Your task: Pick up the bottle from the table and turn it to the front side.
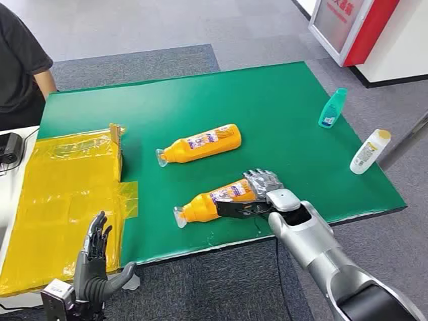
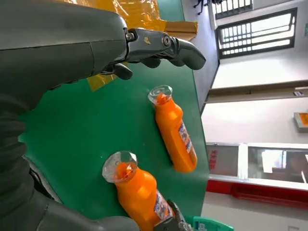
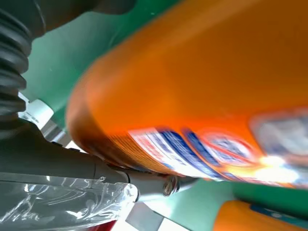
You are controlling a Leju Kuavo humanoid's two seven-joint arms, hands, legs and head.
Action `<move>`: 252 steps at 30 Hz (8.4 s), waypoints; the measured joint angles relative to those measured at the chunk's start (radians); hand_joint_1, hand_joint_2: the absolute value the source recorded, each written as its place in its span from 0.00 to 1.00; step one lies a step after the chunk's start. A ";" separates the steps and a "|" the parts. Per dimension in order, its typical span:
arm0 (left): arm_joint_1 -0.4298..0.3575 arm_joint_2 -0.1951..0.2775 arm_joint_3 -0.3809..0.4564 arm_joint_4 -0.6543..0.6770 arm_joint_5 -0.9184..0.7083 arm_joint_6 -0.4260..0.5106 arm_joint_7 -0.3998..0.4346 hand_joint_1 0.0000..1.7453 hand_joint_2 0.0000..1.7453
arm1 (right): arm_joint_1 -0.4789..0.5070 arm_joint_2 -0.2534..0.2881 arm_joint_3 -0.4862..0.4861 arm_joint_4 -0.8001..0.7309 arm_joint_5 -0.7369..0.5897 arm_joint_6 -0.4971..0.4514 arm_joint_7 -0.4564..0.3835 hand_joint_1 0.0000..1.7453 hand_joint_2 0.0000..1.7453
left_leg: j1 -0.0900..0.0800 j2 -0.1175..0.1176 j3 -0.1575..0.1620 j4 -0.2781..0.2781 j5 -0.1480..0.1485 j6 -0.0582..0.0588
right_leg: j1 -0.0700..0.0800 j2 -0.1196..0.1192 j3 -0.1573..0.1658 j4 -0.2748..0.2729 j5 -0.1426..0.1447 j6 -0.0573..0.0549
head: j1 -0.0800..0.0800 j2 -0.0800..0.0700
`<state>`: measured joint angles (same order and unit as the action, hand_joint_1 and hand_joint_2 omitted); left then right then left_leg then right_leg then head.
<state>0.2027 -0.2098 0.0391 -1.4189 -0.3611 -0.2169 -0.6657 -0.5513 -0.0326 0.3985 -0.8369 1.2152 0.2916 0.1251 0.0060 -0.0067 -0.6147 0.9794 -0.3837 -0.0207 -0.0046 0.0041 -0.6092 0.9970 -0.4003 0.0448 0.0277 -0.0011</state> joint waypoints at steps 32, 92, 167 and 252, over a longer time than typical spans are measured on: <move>0.058 -0.014 0.039 -0.004 -0.006 -0.025 0.000 0.00 1.00 | 0.237 -0.007 0.039 -0.416 -0.173 -0.111 -0.067 1.00 1.00 | 0.000 0.000 -0.001 0.000 -0.002 0.000 | 0.000 0.000 -0.001 0.000 -0.001 -0.001 | 0.000 0.000; 0.058 0.014 -0.163 -0.178 0.346 -0.190 0.174 0.00 1.00 | 0.474 0.228 0.014 -0.512 -0.229 -0.346 -0.206 1.00 1.00 | 0.000 0.000 -0.001 0.000 -0.003 0.000 | 0.000 0.000 -0.001 0.000 -0.003 -0.002 | 0.000 0.000; 0.071 0.106 -0.217 -0.298 -0.211 0.215 0.187 1.00 1.00 | 0.489 0.199 0.111 -0.547 -0.225 -0.279 -0.168 0.00 1.00 | 0.000 0.000 -0.001 0.000 -0.002 -0.001 | 0.000 0.000 -0.002 0.000 -0.002 -0.002 | 0.000 0.000; -0.319 0.120 -0.119 -0.019 -1.137 -0.038 0.871 0.00 1.00 | 0.646 0.127 0.092 -0.520 -0.513 -0.235 -0.241 0.00 1.00 | 0.001 0.000 -0.002 0.000 0.000 -0.001 | 0.001 0.000 -0.003 0.000 -0.001 -0.002 | 0.000 0.000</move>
<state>-0.1168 -0.0902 -0.0802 -1.4383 -1.4985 -0.2553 0.2050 0.0950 0.0945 0.4900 -1.3570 0.7020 0.0569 -0.1156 0.0069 -0.0068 -0.6163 0.9794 -0.3840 -0.0220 -0.0034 0.0042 -0.6118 0.9970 -0.4009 0.0423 0.0275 -0.0011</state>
